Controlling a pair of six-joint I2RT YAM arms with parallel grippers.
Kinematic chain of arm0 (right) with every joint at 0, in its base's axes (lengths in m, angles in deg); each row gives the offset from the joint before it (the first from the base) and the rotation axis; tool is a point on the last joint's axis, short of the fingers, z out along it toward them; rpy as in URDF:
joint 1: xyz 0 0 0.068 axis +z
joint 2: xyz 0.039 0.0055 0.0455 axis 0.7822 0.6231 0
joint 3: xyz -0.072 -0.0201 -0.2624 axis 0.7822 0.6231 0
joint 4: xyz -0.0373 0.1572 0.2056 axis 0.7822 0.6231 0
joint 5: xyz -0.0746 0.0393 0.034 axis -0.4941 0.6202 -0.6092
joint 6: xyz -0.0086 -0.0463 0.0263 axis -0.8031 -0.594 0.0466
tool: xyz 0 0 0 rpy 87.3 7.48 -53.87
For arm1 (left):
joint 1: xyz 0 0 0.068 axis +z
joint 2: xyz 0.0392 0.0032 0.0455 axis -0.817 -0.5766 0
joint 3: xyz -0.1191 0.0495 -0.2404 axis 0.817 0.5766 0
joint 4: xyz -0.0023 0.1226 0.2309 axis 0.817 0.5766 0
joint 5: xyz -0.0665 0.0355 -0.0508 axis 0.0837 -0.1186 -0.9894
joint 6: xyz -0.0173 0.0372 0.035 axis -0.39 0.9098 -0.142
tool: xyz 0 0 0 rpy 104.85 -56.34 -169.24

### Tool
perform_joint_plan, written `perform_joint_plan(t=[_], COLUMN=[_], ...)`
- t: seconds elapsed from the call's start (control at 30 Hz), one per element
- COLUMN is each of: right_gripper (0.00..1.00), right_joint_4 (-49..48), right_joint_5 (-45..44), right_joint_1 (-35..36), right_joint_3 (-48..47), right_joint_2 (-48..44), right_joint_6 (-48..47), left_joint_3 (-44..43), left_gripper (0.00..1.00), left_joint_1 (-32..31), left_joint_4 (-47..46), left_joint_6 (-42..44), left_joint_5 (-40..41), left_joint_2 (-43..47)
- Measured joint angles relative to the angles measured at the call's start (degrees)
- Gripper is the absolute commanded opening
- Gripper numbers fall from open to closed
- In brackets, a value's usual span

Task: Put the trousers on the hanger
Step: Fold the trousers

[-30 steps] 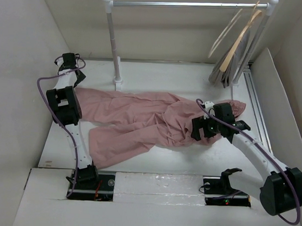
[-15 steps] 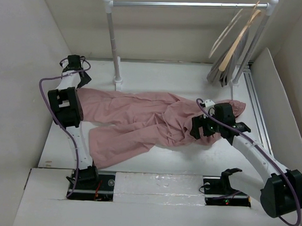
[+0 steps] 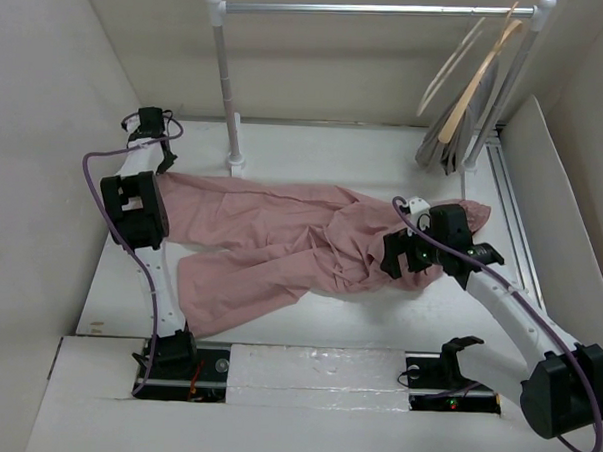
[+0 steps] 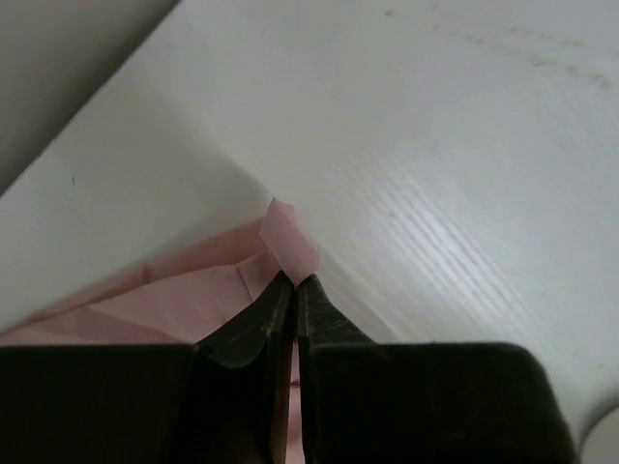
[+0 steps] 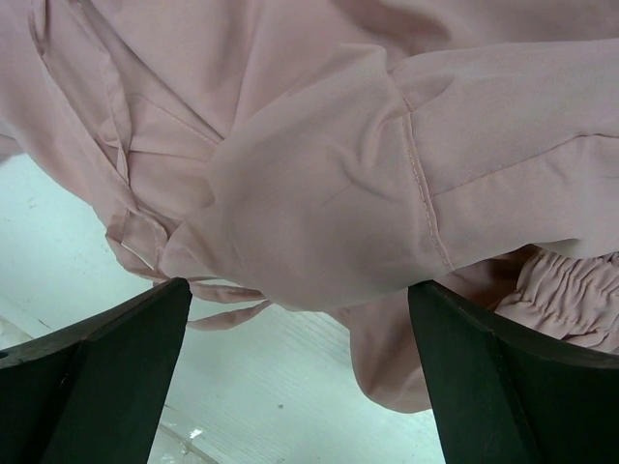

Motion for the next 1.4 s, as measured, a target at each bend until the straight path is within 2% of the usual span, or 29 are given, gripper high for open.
perform_joint_plan(t=[0.13,0.2,0.23,0.27,0.3,0.33,0.37,0.47,0.53,0.67,0.8,0.83,0.87,0.93,0.97,1.0,1.07,1.23,1.4], right_gripper=[1.00,1.00,1.00,1.00,1.00,1.00,1.00,1.00,1.00,1.00,0.97,0.95,0.81,0.60,0.37,0.21,0.00,0.00,0.02], right_joint_4=[0.5,0.9,0.9,1.6,2.1,2.7,3.3,4.0,3.5,2.0,0.6,0.1,-0.6,-1.6,-2.1,-2.6,-3.3,-0.9,8.0], right_joint_5=[0.0,0.0,0.0,-0.1,-0.1,-0.1,-0.1,-0.1,0.3,2.3,2.7,2.7,2.5,2.5,2.5,2.4,2.1,-1.5,-6.8], right_joint_1=[-0.5,-0.9,-0.9,-1.3,-1.6,-1.8,-1.8,-1.8,-1.8,-1.8,-1.8,-1.8,-1.8,-1.8,-1.8,-1.8,-1.8,-1.8,-2.3], right_joint_3=[-0.3,-0.5,-0.5,-0.9,-1.3,-1.9,-2.6,-4.7,-5.0,-4.8,-4.6,-4.2,-3.1,-1.1,-0.2,0.4,0.8,-1.5,-9.0], right_joint_2=[0.1,0.5,0.5,0.9,1.2,1.3,1.3,1.2,1.0,2.2,7.2,8.0,8.2,8.0,8.0,8.0,8.1,5.8,-6.4], right_joint_6=[-0.9,-1.3,-1.3,-1.7,-1.8,-2.1,-2.3,-2.8,-2.8,-2.2,-1.0,-0.6,0.0,0.9,1.5,1.8,2.6,2.3,1.1], left_joint_3=[-1.5,-5.4,-7.7,-9.5,-10.6,-11.2,-11.6,-11.2,-8.1,11.3,27.0,29.0,31.6,36.0,38.2,40.3,43.5,48.4,49.6], left_gripper=[0.00,0.00,0.22,0.37,0.46,0.59,0.64,0.65,0.65,0.64,0.62,0.62,0.62,0.61,0.60,0.60,0.59,0.58,0.58], left_joint_1=[-0.8,-1.1,-1.3,-1.4,-1.5,-1.4,-1.4,-1.2,-1.4,-5.5,-16.9,-19.8,-22.9,-26.2,-26.7,-26.6,-25.3,-22.0,-19.1], left_joint_4=[-0.9,-0.2,-0.2,-0.3,-1.1,-1.7,-2.1,-1.1,-1.5,-4.8,-6.1,-6.7,-8.2,-10.3,-11.2,-11.8,-12.3,-12.9,-13.8], left_joint_6=[-0.4,-0.7,-0.8,-0.5,-0.8,-1.0,-1.3,-1.7,-1.6,-1.0,-1.0,-1.1,-1.3,-1.8,-2.1,-2.5,-3.0,-4.1,-5.4], left_joint_5=[1.5,2.9,3.5,4.1,4.3,4.3,4.1,3.4,2.9,2.5,1.8,0.8,-0.5,-2.4,-3.0,-3.2,-3.5,-5.0,-7.7], left_joint_2=[2.3,2.6,2.3,2.3,2.3,2.3,2.3,2.2,3.5,14.4,29.2,32.0,35.0,39.4,41.0,41.8,41.5,36.4,33.9])
